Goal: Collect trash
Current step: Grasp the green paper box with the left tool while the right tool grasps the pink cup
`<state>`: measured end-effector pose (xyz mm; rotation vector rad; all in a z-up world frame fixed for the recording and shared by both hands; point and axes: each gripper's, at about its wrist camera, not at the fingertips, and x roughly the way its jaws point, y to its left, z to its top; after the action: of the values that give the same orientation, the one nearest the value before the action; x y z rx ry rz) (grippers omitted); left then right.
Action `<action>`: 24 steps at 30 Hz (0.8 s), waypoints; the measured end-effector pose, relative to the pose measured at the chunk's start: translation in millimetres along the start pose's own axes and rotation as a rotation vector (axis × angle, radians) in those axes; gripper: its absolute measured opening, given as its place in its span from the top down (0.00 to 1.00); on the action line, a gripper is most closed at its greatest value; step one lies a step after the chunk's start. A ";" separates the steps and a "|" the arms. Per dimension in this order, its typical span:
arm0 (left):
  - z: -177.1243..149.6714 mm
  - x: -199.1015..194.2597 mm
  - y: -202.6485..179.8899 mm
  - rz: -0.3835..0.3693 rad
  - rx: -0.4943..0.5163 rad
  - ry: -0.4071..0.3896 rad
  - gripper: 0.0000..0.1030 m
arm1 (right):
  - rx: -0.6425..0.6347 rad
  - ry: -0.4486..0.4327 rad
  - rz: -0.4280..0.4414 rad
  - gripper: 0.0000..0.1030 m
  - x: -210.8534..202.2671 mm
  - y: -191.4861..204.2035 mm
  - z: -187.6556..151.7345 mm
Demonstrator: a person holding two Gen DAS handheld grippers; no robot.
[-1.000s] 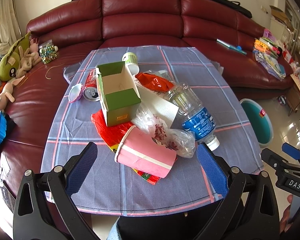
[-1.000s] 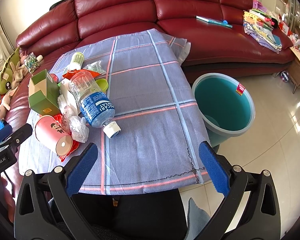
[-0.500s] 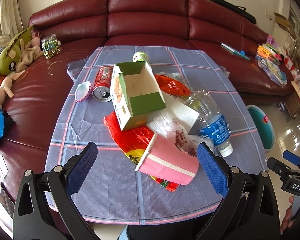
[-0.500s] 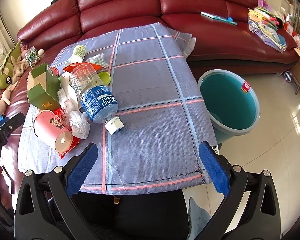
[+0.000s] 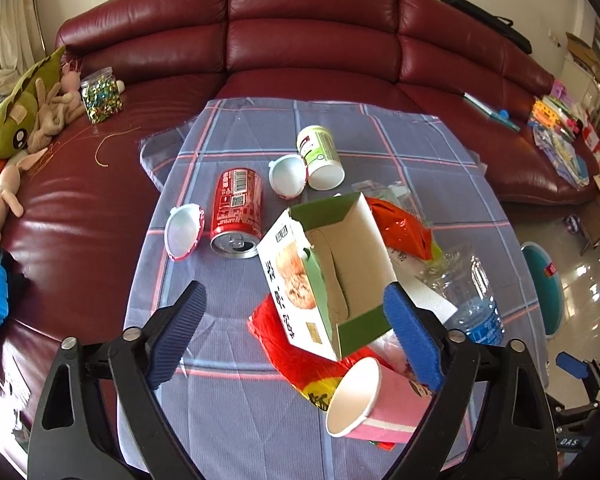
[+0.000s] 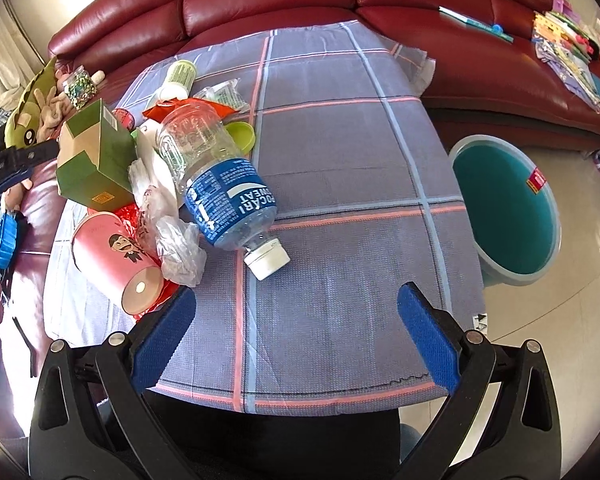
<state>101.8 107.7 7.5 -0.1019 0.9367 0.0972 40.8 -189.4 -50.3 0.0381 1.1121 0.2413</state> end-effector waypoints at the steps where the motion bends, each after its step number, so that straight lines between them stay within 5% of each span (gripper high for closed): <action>1: 4.0 5.9 0.8 0.002 0.004 0.012 0.25 | -0.011 0.002 0.007 0.06 1.3 3.2 1.0; 9: -7.7 36.1 9.8 0.002 0.052 0.094 0.58 | -0.103 0.015 0.063 0.06 8.4 32.4 12.3; 18: -53.0 27.6 34.5 -0.054 0.056 0.111 0.63 | -0.316 0.066 0.108 0.08 20.1 96.7 15.6; 24: -81.5 24.9 58.3 -0.093 0.005 0.113 0.66 | -0.411 0.123 0.187 0.28 26.4 136.6 21.7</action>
<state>44.0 155.8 -63.2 -0.1478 1.0439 0.0032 47.5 -48.9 -43.4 -0.2422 1.1639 0.6428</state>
